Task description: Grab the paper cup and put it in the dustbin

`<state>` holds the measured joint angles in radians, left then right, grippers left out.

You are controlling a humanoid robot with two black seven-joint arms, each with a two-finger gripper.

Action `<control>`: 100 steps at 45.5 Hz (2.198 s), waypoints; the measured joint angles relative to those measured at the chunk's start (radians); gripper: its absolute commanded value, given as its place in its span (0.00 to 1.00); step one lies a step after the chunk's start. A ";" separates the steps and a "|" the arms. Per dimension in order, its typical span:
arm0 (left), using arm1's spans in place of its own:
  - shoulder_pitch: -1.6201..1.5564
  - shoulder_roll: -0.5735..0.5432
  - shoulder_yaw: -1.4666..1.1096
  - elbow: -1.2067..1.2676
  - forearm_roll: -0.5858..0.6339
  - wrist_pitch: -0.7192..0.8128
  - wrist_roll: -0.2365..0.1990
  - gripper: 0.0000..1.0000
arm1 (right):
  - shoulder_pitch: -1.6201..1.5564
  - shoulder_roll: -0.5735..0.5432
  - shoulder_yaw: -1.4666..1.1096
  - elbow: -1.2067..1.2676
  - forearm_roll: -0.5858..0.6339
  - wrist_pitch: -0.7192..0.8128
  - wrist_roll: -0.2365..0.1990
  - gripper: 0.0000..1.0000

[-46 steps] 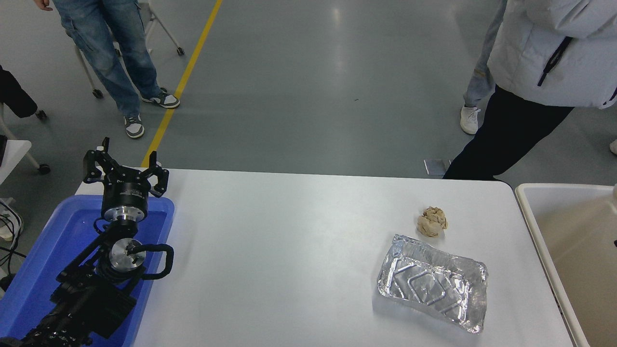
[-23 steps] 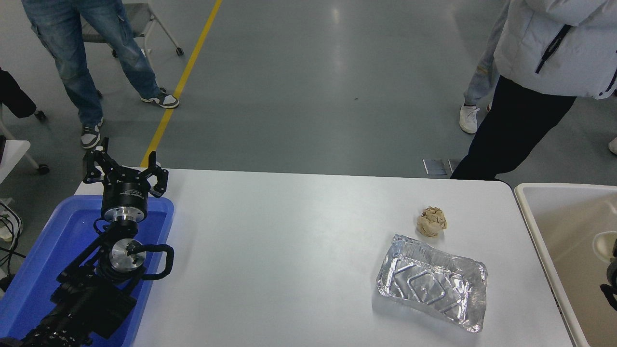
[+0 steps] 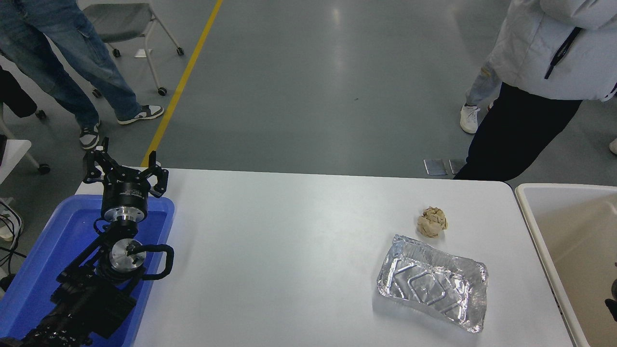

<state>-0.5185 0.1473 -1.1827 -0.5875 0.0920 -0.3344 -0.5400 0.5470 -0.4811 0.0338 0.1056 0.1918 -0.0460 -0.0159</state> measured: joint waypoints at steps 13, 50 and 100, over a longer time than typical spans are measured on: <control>0.000 0.000 0.000 0.000 0.000 0.000 0.000 0.99 | 0.116 -0.061 -0.012 0.061 -0.036 0.065 -0.003 1.00; 0.000 0.000 0.000 0.000 0.000 0.000 0.000 0.99 | 0.832 -0.531 -0.486 1.009 -0.383 0.073 0.005 1.00; 0.000 0.000 0.000 0.000 0.000 0.000 0.000 0.99 | 1.688 0.107 -1.171 1.412 -0.415 0.165 0.046 1.00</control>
<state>-0.5185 0.1473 -1.1827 -0.5875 0.0920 -0.3344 -0.5399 2.2351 -0.3742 -1.1374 1.5171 -0.2228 0.1188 0.0298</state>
